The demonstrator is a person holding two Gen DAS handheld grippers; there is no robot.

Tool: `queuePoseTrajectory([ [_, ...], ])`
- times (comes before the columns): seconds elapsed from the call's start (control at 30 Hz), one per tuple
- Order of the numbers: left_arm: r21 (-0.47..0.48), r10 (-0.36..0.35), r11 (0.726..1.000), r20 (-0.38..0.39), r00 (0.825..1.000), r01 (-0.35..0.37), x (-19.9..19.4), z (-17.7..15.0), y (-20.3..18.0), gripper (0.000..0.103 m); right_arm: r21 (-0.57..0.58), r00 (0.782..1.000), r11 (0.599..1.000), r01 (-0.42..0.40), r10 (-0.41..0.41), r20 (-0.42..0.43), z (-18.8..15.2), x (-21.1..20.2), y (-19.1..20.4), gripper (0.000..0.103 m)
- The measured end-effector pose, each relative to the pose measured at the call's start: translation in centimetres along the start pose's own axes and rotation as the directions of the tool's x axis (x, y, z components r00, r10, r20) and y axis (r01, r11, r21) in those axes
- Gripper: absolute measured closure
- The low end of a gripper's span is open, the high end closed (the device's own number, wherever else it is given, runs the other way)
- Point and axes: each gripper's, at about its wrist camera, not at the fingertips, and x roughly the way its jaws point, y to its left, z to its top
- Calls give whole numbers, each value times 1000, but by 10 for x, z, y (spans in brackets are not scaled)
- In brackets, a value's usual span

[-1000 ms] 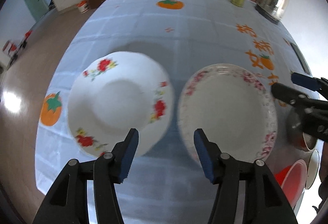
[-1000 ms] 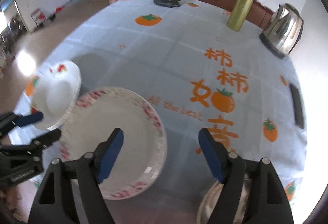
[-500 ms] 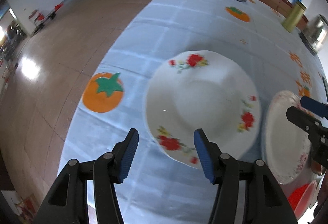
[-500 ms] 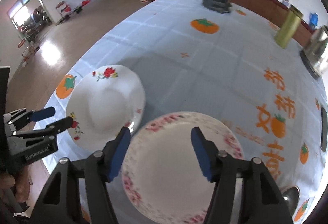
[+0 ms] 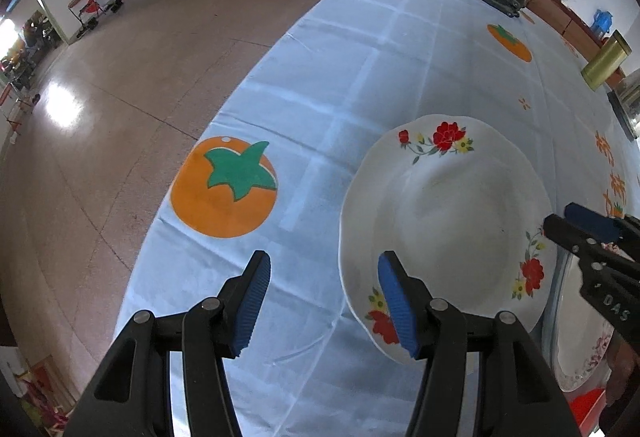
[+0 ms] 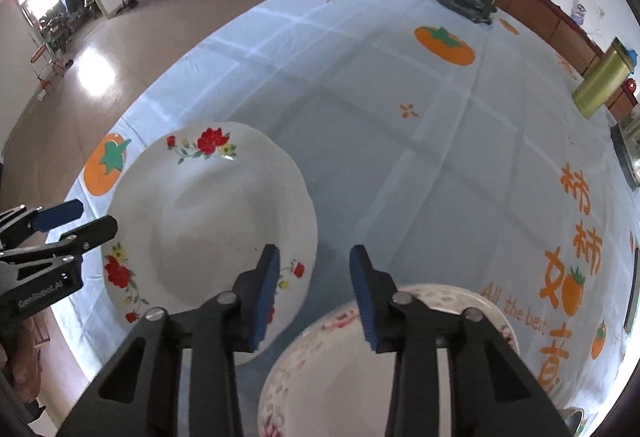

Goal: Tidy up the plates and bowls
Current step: 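Grip the red-flower white plate rim with the left tool while the right tool grips it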

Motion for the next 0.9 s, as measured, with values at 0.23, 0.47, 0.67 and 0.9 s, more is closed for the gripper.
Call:
queuePoseTrajectory([
  [0.23, -2, -9, 1000, -14, 1000, 9, 9, 2, -2, 44, -26, 999, 1000, -2, 1, -39, 1, 16, 7, 84],
  [0.47, 12, -23, 1000, -10, 1000, 23, 11, 0, -14, 76, -28, 999, 1000, -5, 4, -42, 3, 17, 8, 84],
  [0.67, 6, -7, 1000, -7, 1000, 7, 11, 0, -16, 76, -33, 999, 999, 12, -13, -33, 3, 17, 13, 83],
  [0.9, -19, 5, 1000, -24, 1000, -5, 10, -2, -6, 76, -36, 999, 999, -2, 0, -41, 1, 14, 18, 84],
])
